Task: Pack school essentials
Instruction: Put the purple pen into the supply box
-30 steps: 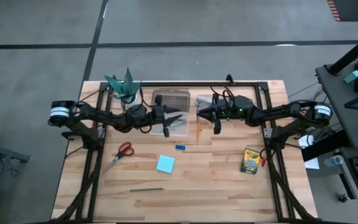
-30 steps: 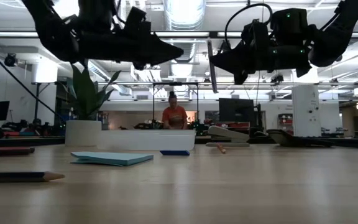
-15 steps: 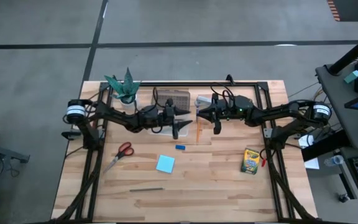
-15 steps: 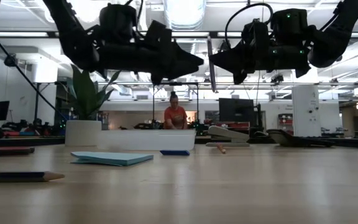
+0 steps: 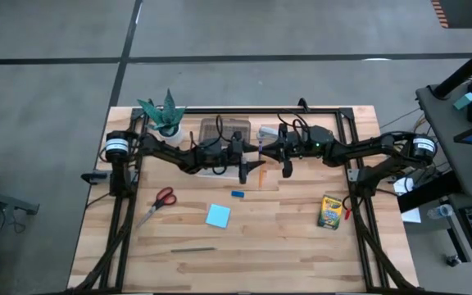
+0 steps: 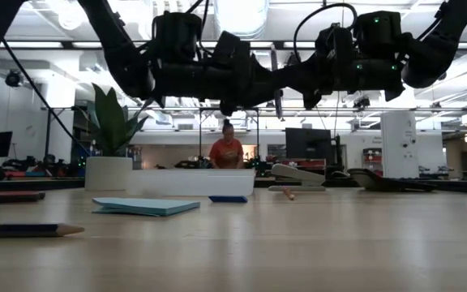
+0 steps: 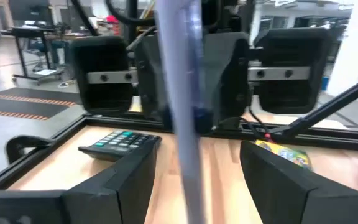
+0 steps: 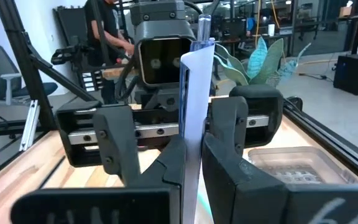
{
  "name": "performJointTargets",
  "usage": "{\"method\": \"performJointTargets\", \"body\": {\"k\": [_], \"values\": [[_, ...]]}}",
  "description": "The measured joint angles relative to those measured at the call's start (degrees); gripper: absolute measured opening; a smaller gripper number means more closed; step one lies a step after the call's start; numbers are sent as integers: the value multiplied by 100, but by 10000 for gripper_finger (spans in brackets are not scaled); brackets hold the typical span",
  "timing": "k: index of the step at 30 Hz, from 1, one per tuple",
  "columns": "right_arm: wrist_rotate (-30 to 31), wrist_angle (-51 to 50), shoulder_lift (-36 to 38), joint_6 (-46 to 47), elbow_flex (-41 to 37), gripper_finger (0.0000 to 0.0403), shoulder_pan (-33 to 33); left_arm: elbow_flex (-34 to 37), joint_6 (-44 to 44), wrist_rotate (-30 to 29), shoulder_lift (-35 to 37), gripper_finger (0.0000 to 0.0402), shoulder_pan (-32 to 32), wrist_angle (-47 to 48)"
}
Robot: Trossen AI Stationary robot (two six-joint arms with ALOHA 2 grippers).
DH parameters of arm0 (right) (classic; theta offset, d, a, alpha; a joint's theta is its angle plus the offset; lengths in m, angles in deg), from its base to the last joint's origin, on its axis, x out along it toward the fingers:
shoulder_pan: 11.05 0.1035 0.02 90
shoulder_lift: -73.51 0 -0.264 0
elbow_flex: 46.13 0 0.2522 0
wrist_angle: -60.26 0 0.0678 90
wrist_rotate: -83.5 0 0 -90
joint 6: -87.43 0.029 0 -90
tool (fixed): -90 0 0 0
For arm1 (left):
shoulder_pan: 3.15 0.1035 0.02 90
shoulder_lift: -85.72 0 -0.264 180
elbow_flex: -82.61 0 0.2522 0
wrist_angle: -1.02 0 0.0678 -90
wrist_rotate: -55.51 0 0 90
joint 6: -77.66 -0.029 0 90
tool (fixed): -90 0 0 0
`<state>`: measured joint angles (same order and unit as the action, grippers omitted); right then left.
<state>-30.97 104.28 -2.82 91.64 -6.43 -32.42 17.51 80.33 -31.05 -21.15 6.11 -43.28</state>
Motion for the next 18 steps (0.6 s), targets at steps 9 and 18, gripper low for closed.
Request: {"method": "performJointTargets", "body": {"k": [9,18], "values": [[2,0,2,-41,0,28,0,-2,0,35,0,136,0,4],[-37,-2,2,-57,0,36,2,7,20,-9,0,19,3,57]]}}
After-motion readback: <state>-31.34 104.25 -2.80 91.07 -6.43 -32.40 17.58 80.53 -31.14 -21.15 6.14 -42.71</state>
